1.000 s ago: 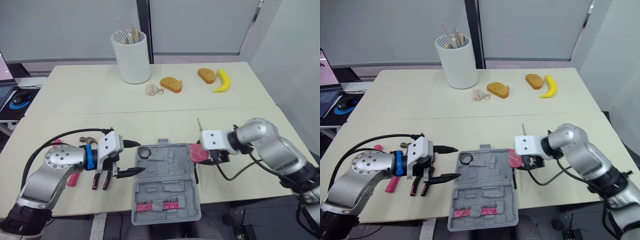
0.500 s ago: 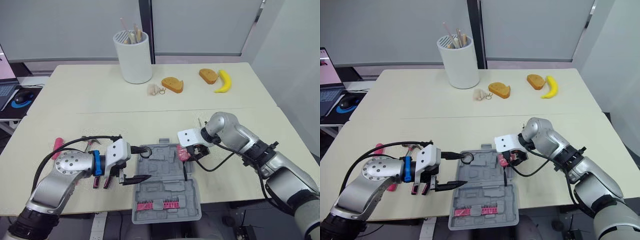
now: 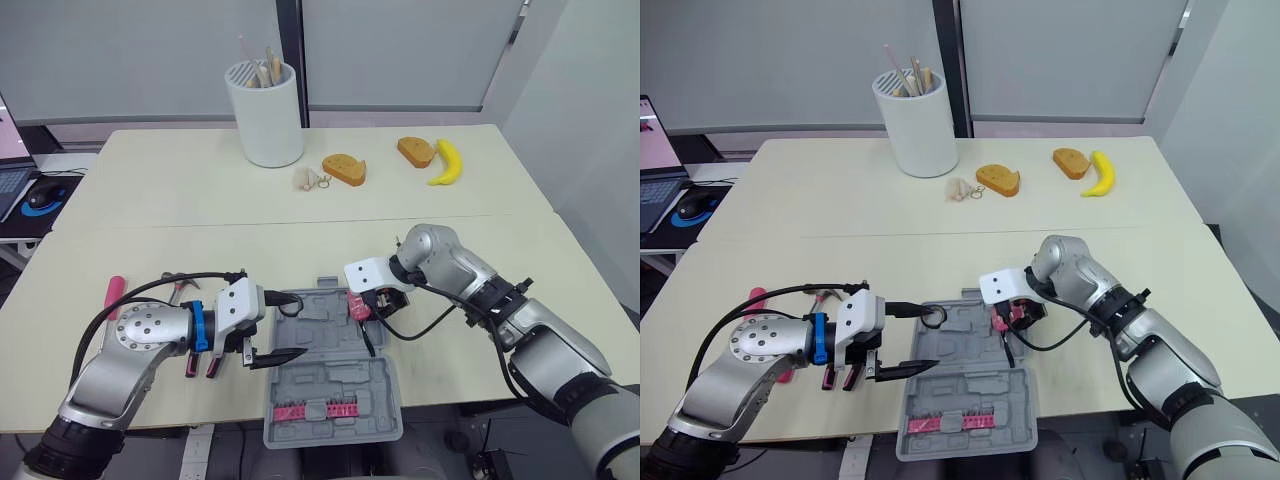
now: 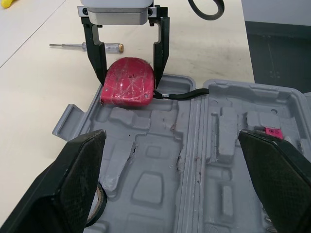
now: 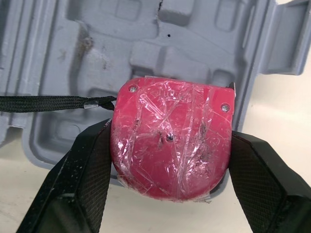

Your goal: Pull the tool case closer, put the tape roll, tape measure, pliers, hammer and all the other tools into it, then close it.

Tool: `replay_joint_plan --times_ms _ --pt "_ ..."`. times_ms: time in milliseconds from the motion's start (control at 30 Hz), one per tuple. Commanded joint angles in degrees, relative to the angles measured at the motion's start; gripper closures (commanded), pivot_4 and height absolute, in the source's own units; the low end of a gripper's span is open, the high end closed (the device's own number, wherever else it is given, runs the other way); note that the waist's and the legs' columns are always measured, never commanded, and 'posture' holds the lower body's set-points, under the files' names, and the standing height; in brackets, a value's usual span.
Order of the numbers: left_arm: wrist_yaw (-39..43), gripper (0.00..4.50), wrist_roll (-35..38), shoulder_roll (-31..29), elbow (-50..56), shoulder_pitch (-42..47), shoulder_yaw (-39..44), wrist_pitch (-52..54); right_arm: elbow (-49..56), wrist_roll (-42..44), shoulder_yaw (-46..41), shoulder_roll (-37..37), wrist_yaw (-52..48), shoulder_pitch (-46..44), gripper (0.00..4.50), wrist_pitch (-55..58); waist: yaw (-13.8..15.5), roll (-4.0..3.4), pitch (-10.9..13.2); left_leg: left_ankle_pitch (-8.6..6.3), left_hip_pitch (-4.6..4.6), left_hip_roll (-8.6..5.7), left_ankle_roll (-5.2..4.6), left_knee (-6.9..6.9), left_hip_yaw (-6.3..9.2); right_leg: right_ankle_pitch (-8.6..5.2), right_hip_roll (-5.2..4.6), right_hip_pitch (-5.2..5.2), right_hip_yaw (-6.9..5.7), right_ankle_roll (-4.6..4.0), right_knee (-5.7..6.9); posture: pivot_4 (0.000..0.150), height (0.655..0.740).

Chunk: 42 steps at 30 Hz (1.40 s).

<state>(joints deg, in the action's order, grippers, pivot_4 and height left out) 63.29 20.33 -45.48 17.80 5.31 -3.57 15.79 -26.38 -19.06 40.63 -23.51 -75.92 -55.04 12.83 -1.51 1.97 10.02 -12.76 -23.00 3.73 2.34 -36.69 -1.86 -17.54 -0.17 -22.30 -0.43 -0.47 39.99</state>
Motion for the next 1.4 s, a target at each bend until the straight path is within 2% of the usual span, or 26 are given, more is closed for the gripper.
replay_joint_plan --times_ms 33,67,200,533,733,867,967,1067,1233,1400 --pt "0.16 0.00 0.53 0.20 1.47 0.77 0.01 -0.10 -0.37 -0.31 -1.41 0.55 0.17 -1.36 1.34 -1.35 0.00 0.00 0.00 0.00 0.00 0.00 0.00 0.00 0.00 0.00 0.00 0.00 0.00 0.00 0.00 0.150 0.7337" --pt "0.14 0.00 0.55 0.23 1.55 0.81 -0.01 0.01 -0.40 -0.22 -1.60 0.68 0.08 -1.46 1.34 -1.36 0.00 0.00 0.00 0.00 0.00 0.00 0.00 0.00 0.00 0.00 0.00 0.00 0.01 0.00 0.00 0.150 0.7337" --pt "-0.05 0.00 0.62 0.49 1.91 0.95 -0.18 0.37 0.01 0.43 -2.69 0.99 -0.51 -2.11 0.04 -1.11 -0.01 0.00 0.00 0.00 0.00 0.02 0.00 0.00 0.00 0.00 0.00 0.00 0.00 0.00 0.00 0.150 0.7337" --pt "-0.41 0.00 1.21 0.84 2.59 1.02 0.05 1.48 6.67 3.26 -7.70 -2.53 -2.30 -0.94 0.04 -1.33 0.00 -0.02 0.01 0.00 -0.01 0.00 0.00 0.00 0.00 0.00 -0.01 0.00 0.00 0.00 0.00 0.150 0.7337" --pt "-0.47 0.00 2.35 0.75 2.37 1.20 1.08 2.37 17.52 12.81 -16.46 -5.35 -0.66 8.37 0.04 -3.08 0.05 0.00 0.01 0.00 -0.01 0.01 0.00 0.02 0.01 0.00 -0.07 0.02 0.00 0.00 -0.03 0.150 0.7337" --pt "-0.13 0.00 2.65 0.48 1.81 1.49 1.19 2.43 20.00 14.05 -18.64 -6.61 2.00 13.23 0.04 -3.13 0.02 -0.02 0.02 0.00 0.00 0.00 0.00 0.01 0.01 0.00 -0.10 0.04 0.00 0.00 -0.02 0.150 0.7337" --pt "0.35 0.00 2.77 0.40 1.16 2.45 0.80 2.55 20.21 15.19 -20.15 -6.16 5.45 17.05 0.69 -4.14 0.01 -0.02 0.01 0.00 0.01 0.01 0.00 0.01 0.02 0.00 -0.09 0.03 -0.01 0.01 -0.02 0.150 0.7337" --pt "0.86 0.00 2.84 0.22 0.63 3.21 0.52 2.59 20.29 15.66 -20.21 -5.35 6.87 18.65 1.70 -4.34 -0.09 -0.02 0.02 0.00 0.01 0.02 0.00 0.03 0.01 0.00 -0.05 0.02 0.00 0.01 -0.03 0.150 0.7337" --pt "1.64 0.00 2.59 0.10 -0.16 4.07 0.35 2.46 18.81 15.56 -19.79 -4.45 8.96 19.94 2.79 -5.69 -0.12 -0.02 0.02 0.00 0.00 0.01 0.00 0.03 0.00 -0.01 -0.01 0.01 0.01 0.02 -0.03 0.150 0.7337" --pt "1.84 0.00 2.33 0.12 -0.53 4.59 0.18 2.48 13.59 15.00 -20.51 -3.18 13.05 20.22 2.79 -12.38 -0.10 -0.02 0.02 0.00 0.00 -0.02 0.00 0.03 -0.02 -0.01 0.00 0.02 0.02 0.02 -0.03 0.150 0.7337"
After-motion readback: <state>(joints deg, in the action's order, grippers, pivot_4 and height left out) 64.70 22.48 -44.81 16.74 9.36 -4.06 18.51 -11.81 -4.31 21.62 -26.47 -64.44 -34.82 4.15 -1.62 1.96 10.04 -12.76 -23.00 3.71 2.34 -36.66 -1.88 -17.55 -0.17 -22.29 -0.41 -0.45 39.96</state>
